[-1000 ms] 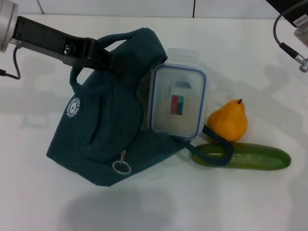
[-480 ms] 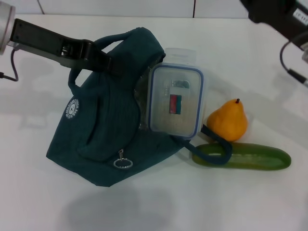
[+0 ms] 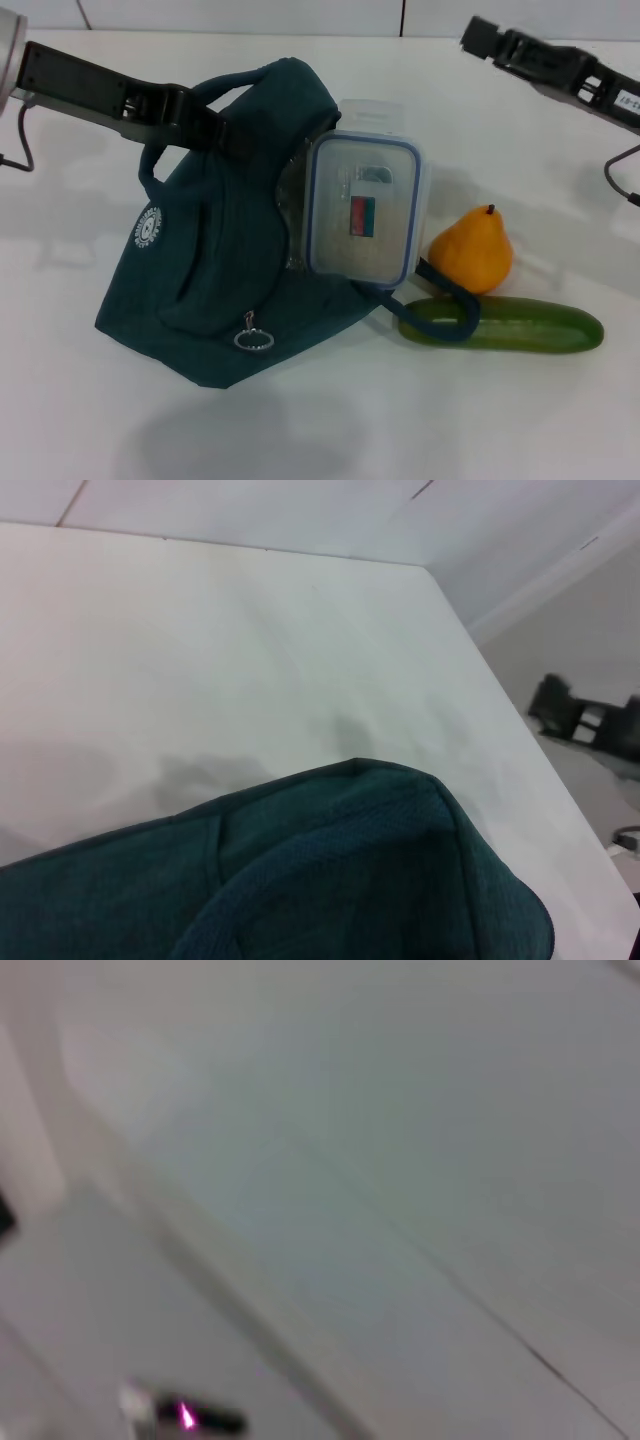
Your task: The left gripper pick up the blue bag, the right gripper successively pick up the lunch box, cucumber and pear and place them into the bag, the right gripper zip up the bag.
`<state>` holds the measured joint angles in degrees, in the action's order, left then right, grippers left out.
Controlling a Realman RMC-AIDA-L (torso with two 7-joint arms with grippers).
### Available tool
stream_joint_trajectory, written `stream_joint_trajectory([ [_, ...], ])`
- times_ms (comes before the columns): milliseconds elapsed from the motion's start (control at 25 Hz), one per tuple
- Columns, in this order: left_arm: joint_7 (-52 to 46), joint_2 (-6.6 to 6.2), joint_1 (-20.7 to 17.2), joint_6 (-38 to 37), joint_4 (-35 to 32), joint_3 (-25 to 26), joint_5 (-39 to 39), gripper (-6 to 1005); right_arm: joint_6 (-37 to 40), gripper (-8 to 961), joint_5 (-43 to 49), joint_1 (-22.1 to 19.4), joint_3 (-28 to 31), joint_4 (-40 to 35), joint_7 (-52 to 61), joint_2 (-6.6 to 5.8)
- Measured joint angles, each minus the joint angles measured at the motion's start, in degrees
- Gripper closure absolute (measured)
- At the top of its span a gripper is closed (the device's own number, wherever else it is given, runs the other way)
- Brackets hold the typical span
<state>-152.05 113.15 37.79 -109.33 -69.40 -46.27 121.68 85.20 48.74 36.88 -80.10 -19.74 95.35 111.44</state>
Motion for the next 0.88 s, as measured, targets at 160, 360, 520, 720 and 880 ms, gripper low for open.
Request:
stream_joint_trajectory([
  [160, 0.0, 0.19, -0.1, -0.1, -0.1, 0.0, 0.0, 960, -2.4, 595, 5.2, 1.6, 0.2, -1.8, 0.5, -1.72],
  [360, 0.0, 0.22, -0.2, -0.1, -0.1, -0.1, 0.0, 960, -3.9, 364, 6.8, 3.7, -0.1, -1.0, 2.9, -2.45],
  [520, 0.2, 0.29, -0.3, -0.2, -0.2, -0.1, 0.0, 960, -6.0, 196, 9.8, 5.0, -0.2, -0.4, 3.8, -0.88],
  [720, 0.3, 0.36, -0.3, -0.2, -0.3, -0.1, 0.0, 960, -8.1, 140, 13.3, 7.0, -0.3, 0.3, 3.8, 1.44],
  [880, 0.3, 0.42, -0.3, -0.3, -0.4, -0.1, 0.0, 960, -9.9, 140, 14.5, 7.7, -0.3, 0.5, 3.9, 2.15],
])
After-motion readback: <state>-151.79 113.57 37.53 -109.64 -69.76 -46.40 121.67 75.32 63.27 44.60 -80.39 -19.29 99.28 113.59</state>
